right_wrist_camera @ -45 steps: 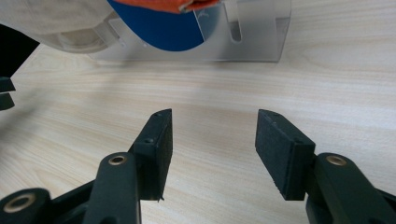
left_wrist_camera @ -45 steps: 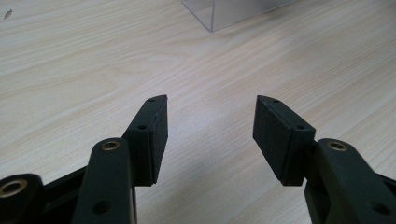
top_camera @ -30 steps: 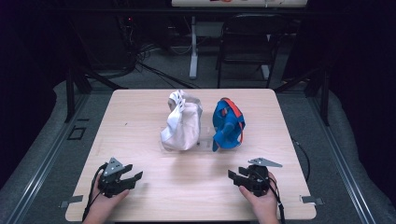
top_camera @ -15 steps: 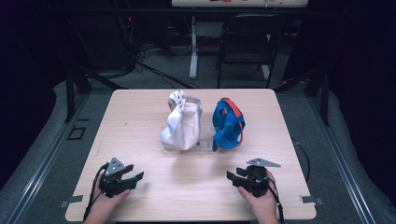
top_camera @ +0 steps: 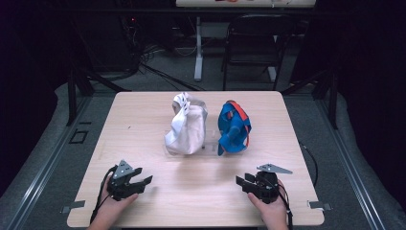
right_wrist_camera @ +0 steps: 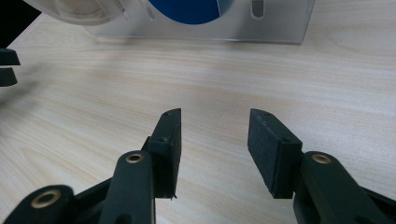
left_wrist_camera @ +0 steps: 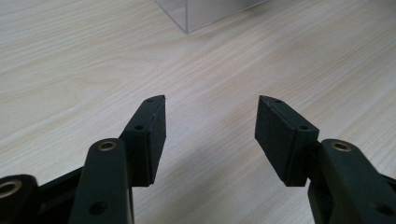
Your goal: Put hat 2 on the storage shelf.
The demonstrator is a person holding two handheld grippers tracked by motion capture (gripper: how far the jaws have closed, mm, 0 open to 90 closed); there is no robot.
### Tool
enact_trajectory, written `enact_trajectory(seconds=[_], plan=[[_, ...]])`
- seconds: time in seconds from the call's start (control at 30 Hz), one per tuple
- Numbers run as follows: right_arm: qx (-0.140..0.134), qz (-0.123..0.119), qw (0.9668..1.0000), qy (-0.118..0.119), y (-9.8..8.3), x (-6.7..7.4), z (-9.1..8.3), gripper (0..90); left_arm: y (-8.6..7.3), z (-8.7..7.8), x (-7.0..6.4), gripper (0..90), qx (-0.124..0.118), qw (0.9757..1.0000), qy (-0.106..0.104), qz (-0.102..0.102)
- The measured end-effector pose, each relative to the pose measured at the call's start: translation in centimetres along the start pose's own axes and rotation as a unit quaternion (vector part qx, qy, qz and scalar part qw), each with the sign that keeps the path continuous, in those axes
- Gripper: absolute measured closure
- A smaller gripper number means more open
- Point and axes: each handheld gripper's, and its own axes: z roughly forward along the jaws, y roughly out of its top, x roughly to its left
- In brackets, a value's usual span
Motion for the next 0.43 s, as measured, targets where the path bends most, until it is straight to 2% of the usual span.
enact_trajectory(seconds=[0.2,0.27,0.37,0.4,0.43], plan=[[-0.003,-0.003,1.0,0.0,-0.3,0.0,-0.4,54.9,0.4,0.3,-0.4,42.8,-0.001,0.9999,-0.01,0.008],[-0.002,-0.007,1.0,-0.003,-0.3,0.0,-0.7,54.4,0.6,0.4,-0.6,42.7,-0.009,0.9999,-0.011,0.008],[-0.018,-0.009,0.9997,0.01,0.0,0.0,-1.0,54.3,0.8,0.3,-0.8,42.3,-0.015,0.9998,-0.012,0.01],[-0.032,-0.015,0.9993,0.013,0.6,0.4,-1.6,54.0,0.8,0.4,-0.9,41.7,-0.021,0.9996,-0.012,0.012],[-0.032,-0.015,0.9993,0.013,0.6,0.4,-1.6,54.0,0.9,0.3,-1.0,41.7,-0.023,0.9996,-0.01,0.013]])
